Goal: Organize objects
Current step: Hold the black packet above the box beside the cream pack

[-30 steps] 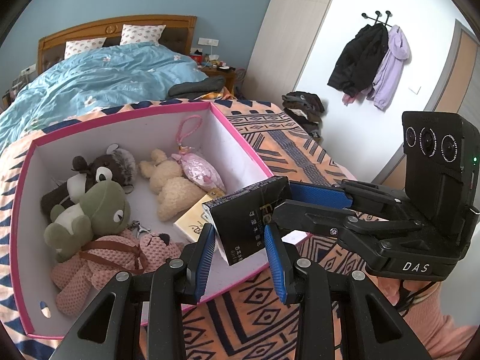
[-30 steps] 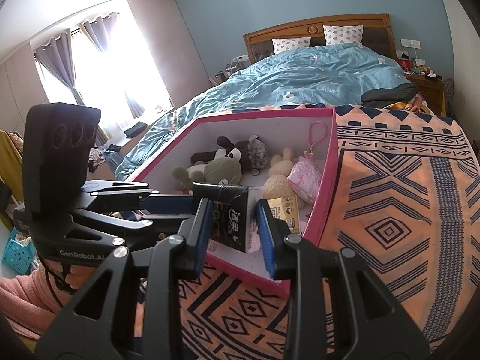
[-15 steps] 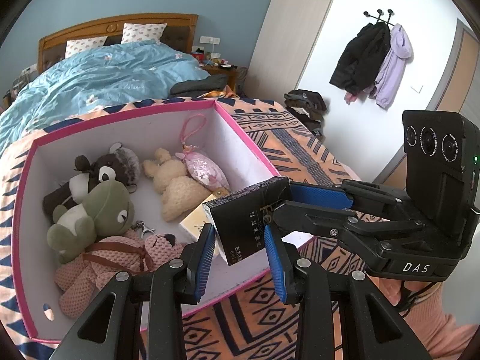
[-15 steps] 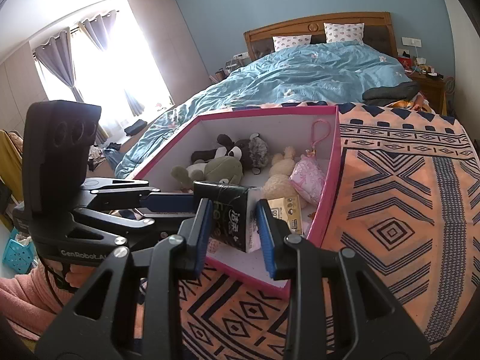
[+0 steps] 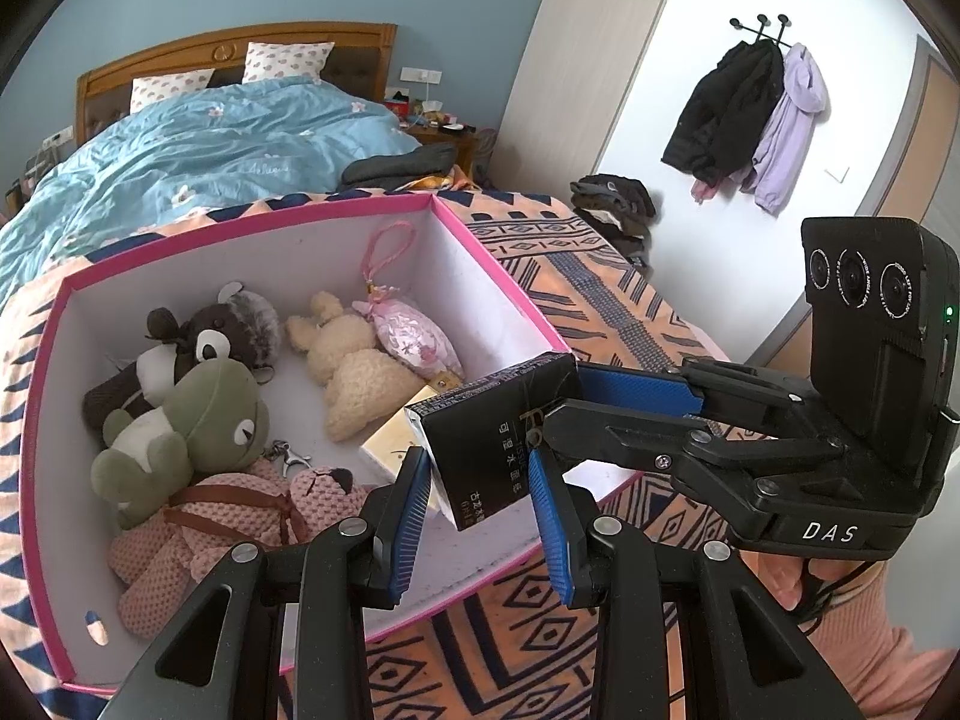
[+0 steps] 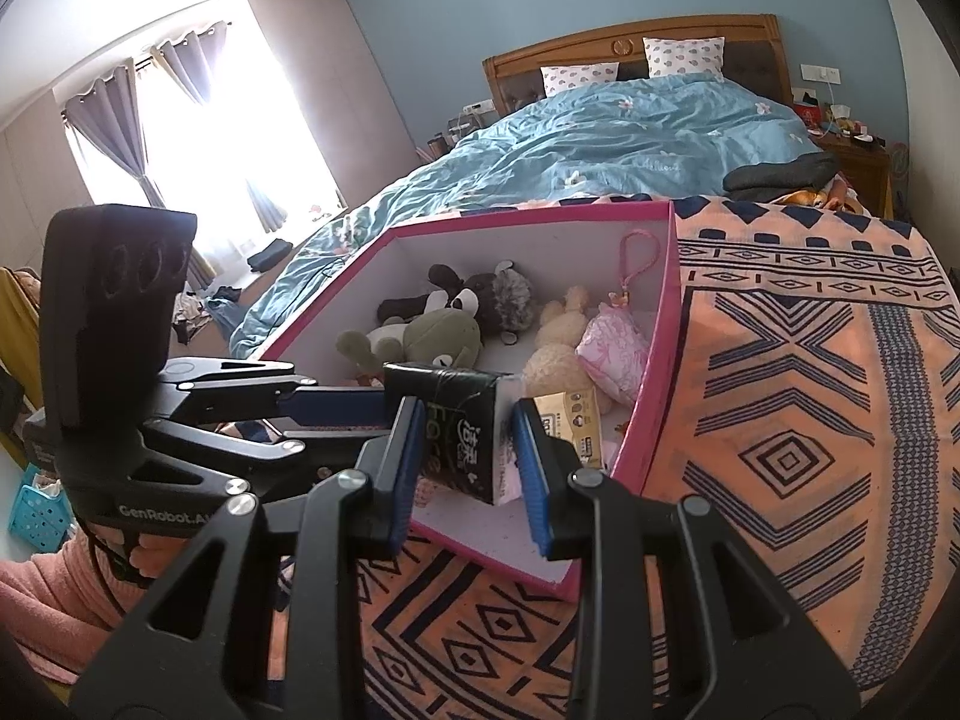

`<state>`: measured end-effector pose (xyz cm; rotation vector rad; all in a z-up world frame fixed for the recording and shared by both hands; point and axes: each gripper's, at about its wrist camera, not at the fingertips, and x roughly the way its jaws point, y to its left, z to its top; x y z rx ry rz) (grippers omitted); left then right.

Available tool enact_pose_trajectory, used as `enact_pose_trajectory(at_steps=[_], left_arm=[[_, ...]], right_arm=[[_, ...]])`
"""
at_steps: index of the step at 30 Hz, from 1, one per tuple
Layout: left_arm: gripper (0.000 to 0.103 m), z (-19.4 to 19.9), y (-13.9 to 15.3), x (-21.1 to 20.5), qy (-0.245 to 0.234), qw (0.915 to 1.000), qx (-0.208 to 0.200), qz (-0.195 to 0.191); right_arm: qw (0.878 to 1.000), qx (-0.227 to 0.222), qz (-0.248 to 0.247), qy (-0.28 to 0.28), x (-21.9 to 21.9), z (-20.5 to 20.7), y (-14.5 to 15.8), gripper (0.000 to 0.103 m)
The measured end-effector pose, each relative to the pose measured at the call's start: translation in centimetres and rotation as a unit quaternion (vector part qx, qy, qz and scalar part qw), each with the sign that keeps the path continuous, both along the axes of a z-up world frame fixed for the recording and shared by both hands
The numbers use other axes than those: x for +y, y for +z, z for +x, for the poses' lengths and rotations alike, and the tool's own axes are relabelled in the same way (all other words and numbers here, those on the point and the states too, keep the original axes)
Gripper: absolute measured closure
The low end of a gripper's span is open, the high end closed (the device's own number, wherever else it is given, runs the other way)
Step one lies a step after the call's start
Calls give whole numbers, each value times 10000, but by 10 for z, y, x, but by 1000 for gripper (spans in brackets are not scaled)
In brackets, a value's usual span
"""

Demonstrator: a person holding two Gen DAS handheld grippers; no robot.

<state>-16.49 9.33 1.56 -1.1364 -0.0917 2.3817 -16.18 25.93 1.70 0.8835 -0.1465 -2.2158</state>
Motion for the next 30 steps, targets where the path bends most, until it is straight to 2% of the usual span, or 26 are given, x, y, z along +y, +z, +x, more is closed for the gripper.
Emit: enact_pose_trajectory(at_steps=[30], left_arm=[[70, -10, -8, 0, 34, 9999, -124, -51]], right_arm=[[9999, -92, 56, -5, -2, -9, -7, 69]])
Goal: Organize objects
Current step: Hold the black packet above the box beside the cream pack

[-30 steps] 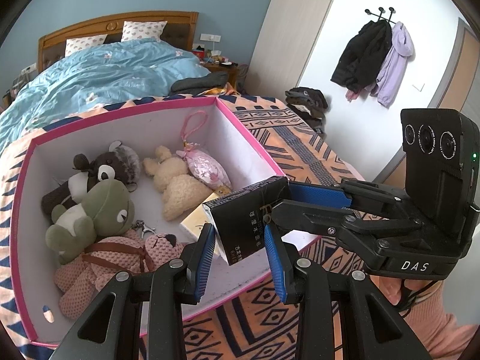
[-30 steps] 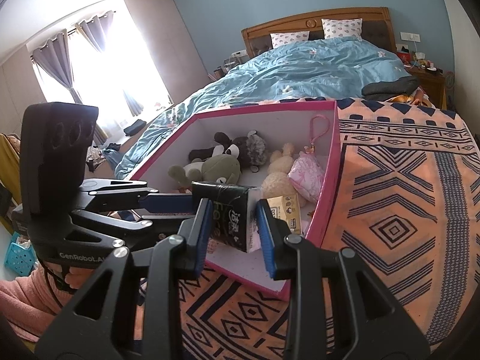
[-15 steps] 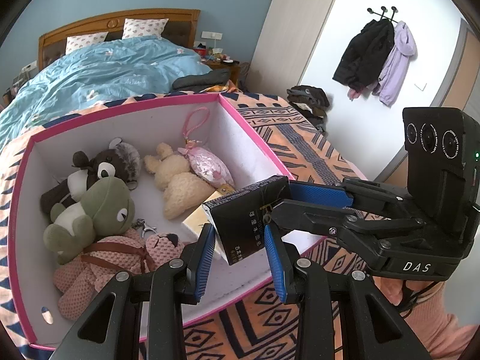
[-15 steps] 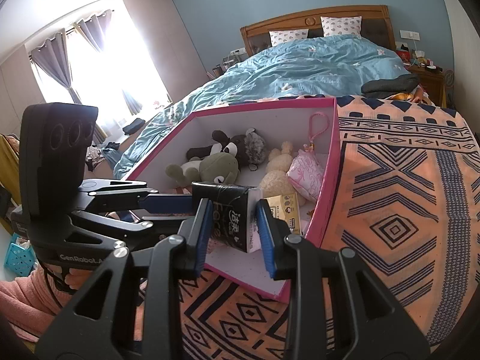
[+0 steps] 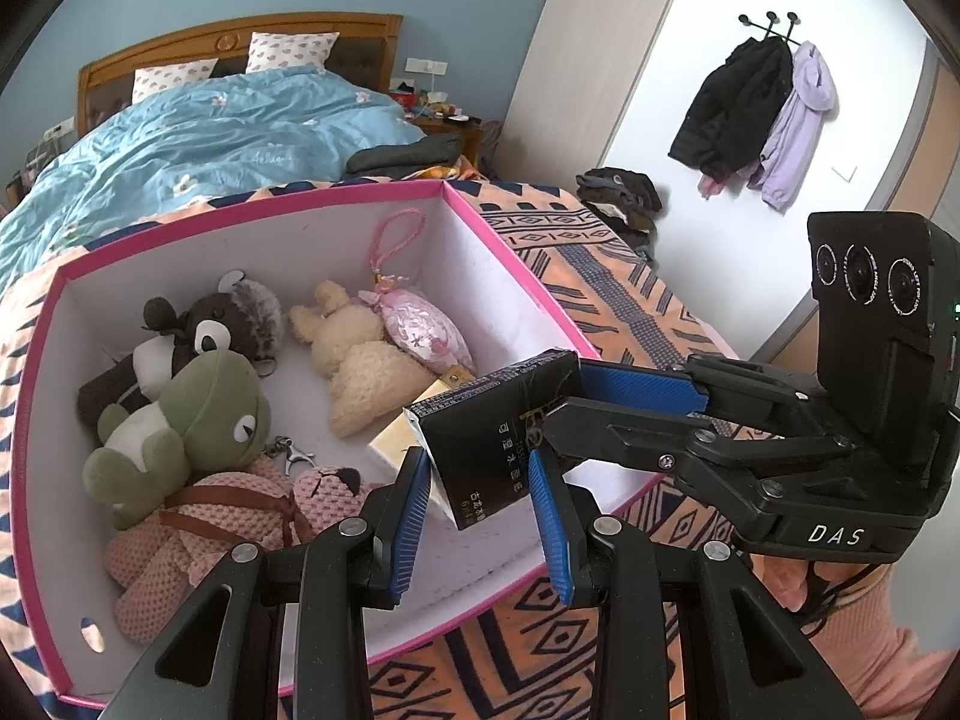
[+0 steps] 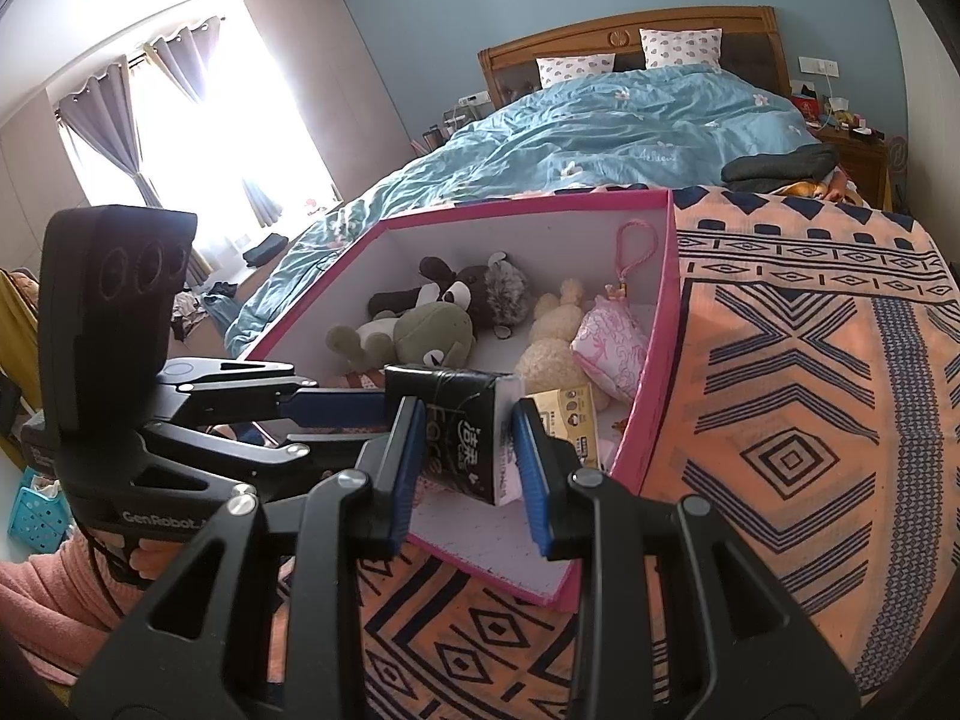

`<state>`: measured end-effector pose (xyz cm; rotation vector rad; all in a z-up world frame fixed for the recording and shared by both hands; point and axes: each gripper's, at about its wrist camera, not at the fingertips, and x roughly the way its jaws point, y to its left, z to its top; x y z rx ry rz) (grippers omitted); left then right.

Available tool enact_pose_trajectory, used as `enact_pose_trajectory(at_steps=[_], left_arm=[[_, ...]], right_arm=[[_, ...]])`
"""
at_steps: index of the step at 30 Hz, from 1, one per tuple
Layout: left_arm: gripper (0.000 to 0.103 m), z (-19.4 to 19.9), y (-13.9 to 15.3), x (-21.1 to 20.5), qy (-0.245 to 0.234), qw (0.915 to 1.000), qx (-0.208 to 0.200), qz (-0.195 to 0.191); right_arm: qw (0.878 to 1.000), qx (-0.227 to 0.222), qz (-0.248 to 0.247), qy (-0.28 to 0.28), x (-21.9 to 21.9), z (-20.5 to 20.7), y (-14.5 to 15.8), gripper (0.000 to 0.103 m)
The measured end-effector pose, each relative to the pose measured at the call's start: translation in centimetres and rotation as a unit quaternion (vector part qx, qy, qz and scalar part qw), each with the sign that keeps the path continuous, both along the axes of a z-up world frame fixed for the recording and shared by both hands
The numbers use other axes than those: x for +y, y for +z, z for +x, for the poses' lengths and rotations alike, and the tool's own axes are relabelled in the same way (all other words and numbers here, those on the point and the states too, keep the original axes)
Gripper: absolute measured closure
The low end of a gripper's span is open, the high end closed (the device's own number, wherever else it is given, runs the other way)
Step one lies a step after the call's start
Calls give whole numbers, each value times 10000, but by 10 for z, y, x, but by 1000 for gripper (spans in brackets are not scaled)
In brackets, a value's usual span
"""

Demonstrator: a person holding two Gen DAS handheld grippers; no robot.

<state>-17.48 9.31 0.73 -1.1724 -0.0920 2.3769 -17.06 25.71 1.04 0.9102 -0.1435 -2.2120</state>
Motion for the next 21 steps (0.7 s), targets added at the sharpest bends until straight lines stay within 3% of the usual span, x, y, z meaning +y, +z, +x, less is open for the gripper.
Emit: enact_pose_trajectory(at_steps=[21], left_arm=[[70, -4, -6, -2, 37, 9999, -109, -30]], right_arm=[[10000, -57, 23, 22, -4, -6, -4, 69]])
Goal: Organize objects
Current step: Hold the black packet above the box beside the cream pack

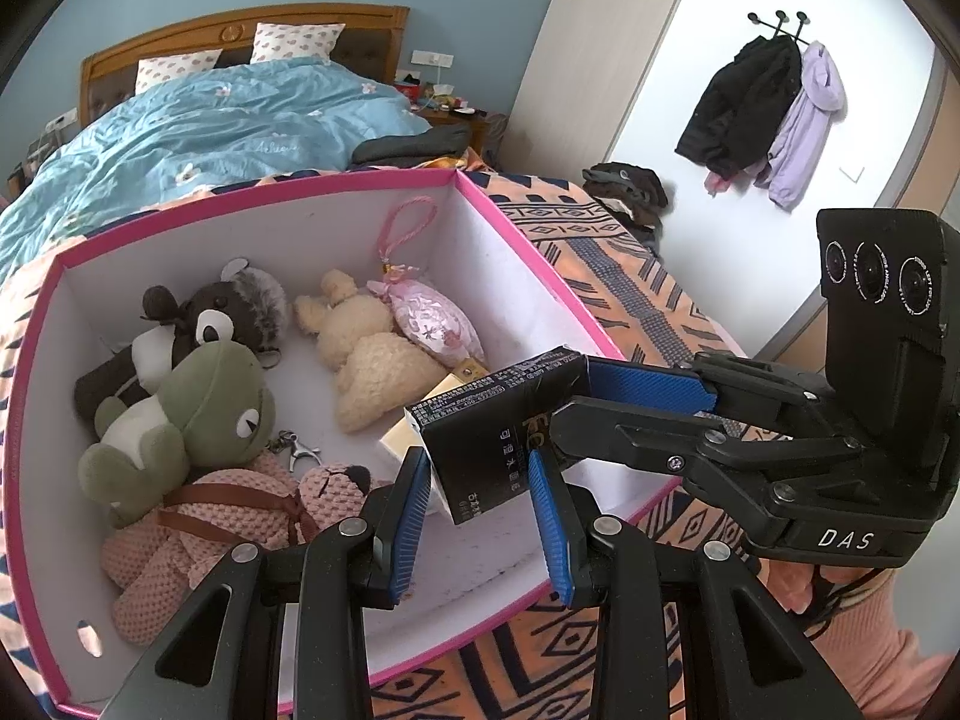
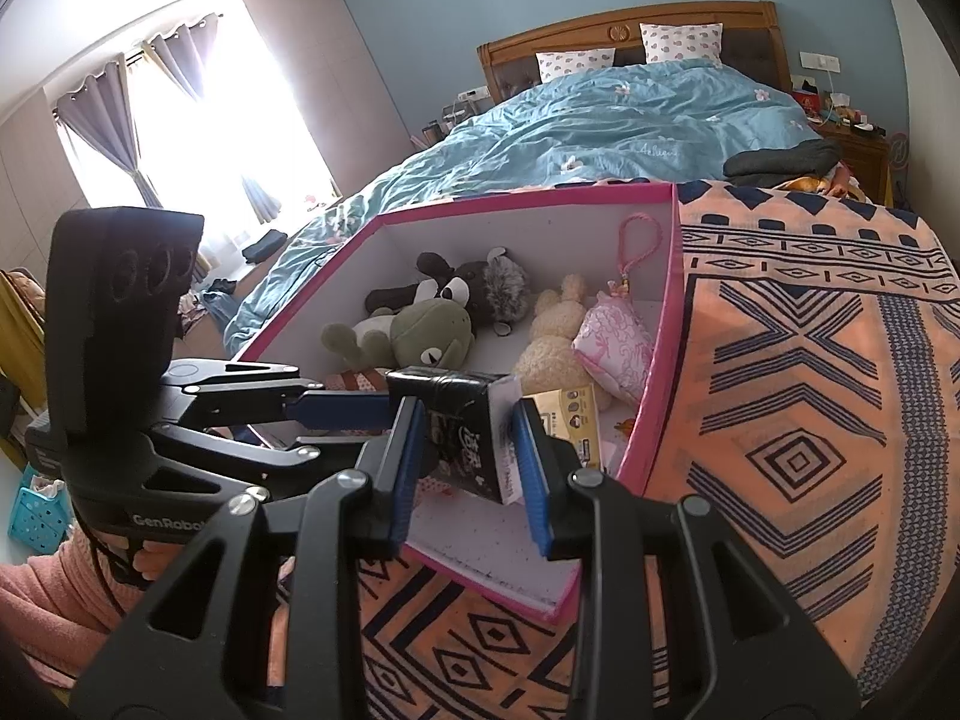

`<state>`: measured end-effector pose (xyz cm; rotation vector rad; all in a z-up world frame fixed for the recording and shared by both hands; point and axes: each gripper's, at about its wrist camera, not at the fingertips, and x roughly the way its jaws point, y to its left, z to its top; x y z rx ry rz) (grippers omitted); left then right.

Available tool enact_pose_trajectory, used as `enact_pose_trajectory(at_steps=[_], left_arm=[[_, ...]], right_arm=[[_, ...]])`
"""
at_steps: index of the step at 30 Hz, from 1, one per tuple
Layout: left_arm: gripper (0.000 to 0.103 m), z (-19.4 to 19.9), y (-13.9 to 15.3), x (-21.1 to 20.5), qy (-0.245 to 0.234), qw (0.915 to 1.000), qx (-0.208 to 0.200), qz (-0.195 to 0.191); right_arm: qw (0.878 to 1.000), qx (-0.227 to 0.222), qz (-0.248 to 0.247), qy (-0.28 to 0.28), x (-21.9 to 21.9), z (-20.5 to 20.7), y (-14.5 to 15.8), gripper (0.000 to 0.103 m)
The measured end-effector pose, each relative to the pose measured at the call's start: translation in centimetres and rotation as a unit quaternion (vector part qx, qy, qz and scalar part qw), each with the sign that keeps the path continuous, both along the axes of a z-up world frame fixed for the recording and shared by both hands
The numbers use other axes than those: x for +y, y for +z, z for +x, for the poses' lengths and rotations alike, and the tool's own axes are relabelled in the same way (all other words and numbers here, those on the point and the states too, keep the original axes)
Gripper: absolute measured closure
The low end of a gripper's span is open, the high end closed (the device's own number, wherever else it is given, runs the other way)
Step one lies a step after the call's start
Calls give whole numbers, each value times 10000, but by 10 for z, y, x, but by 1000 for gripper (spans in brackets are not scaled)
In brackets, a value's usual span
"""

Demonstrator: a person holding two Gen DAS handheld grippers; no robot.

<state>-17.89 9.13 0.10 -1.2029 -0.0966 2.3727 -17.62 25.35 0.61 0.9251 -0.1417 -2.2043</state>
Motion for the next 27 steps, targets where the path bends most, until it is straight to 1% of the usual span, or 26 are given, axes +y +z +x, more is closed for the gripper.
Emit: enact_pose_trajectory(at_steps=[27], left_arm=[[70, -6, -8, -5, 26, 9998, -201, -8]], right_arm=[[9997, -91, 202, 56, -9, -7, -5, 69]])
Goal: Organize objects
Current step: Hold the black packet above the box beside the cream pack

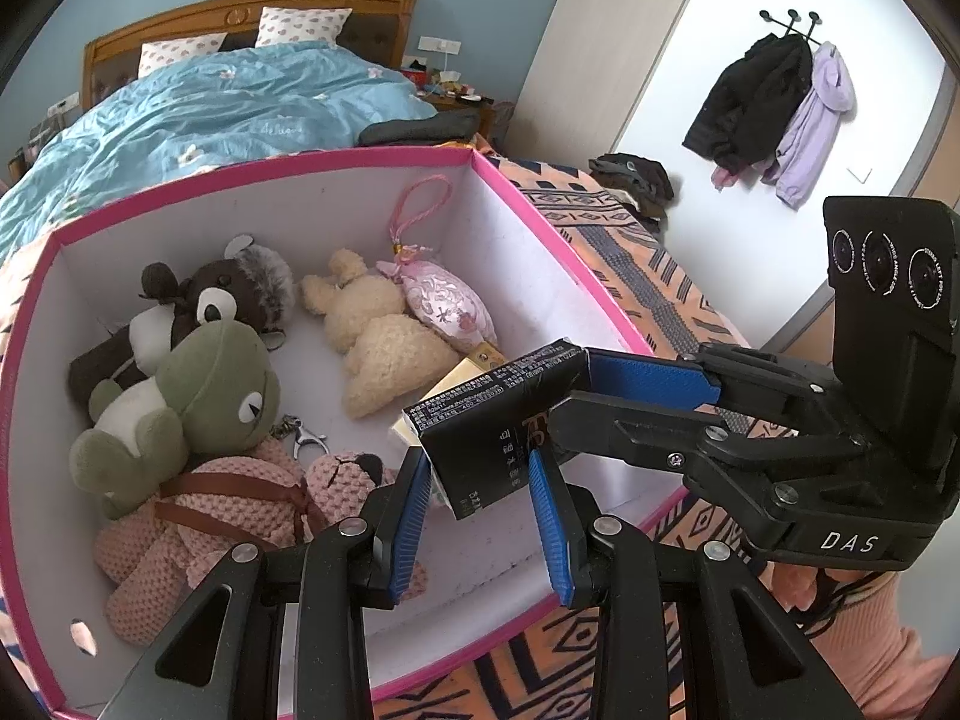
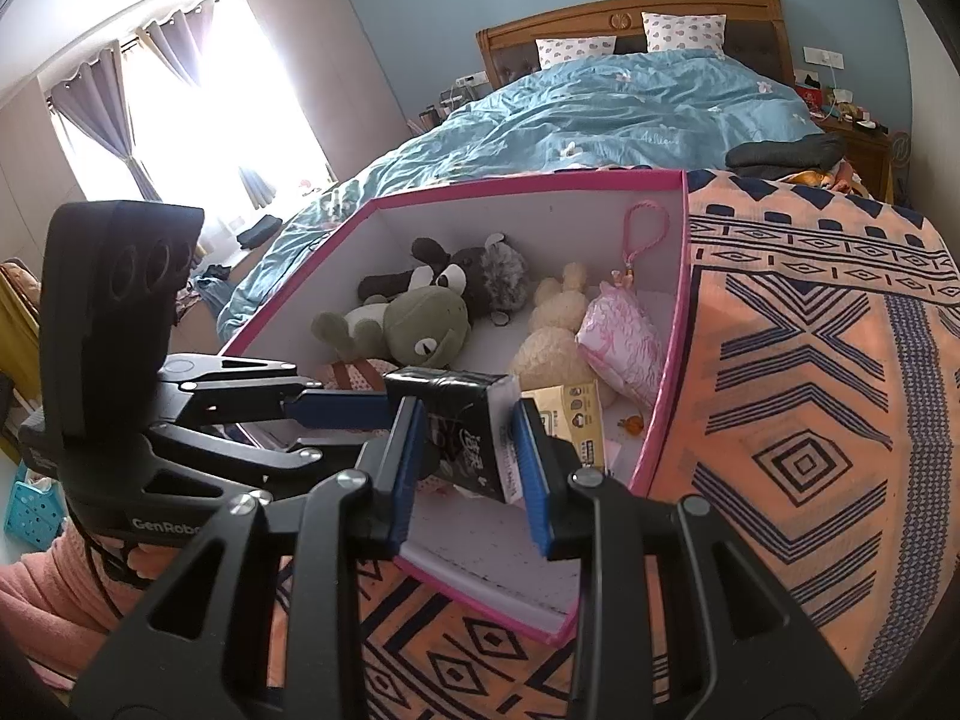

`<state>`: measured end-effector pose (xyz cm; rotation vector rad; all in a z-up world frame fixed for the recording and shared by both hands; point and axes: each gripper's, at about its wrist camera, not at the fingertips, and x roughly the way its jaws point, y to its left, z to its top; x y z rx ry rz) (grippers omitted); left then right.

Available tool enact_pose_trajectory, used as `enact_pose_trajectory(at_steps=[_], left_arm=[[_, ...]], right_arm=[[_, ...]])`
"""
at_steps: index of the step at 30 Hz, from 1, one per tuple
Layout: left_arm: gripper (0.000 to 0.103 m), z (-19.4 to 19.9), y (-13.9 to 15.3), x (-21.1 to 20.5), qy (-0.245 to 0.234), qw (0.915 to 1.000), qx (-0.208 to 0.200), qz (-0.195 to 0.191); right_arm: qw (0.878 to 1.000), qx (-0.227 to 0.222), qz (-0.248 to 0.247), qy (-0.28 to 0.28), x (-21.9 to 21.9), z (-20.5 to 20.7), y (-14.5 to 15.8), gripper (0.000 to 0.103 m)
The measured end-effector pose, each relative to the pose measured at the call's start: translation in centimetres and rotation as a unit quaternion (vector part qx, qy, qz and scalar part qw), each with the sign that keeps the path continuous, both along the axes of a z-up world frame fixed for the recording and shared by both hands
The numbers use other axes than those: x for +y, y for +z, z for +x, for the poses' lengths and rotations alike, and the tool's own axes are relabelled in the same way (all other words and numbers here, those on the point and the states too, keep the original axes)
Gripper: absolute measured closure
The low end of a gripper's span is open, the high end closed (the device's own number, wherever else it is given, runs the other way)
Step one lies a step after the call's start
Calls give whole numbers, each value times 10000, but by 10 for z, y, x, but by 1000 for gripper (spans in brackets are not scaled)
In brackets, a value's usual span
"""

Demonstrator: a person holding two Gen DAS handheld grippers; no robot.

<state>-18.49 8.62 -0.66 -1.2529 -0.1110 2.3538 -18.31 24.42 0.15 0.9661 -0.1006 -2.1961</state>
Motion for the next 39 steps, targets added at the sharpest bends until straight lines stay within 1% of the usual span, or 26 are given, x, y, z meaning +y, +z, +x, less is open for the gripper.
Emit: enact_pose_trajectory(at_steps=[16, 29, 34, 37, 39], left_arm=[[70, 4, -6, 3, -53, 9999, -72, -52], [70, 11, 1, 3, -146, 9999, 12, -64], [70, 11, 3, 5, -236, 9997, -53, 20], [70, 9, 3, 8, -272, 9996, -67, -18], [67, 8, 3, 10, -294, 9995, -81, -17]], right_arm=[[9998, 1, 202, 1, -5, 2, -4, 69], [9996, 62, 267, -47, -5, 13, -5, 69], [9996, 32, 244, -100, -1, 13, -3, 69], [9995, 4, 295, -130, 0, 12, -2, 69], [9993, -14, 351, -145, 0, 11, -2, 69]])
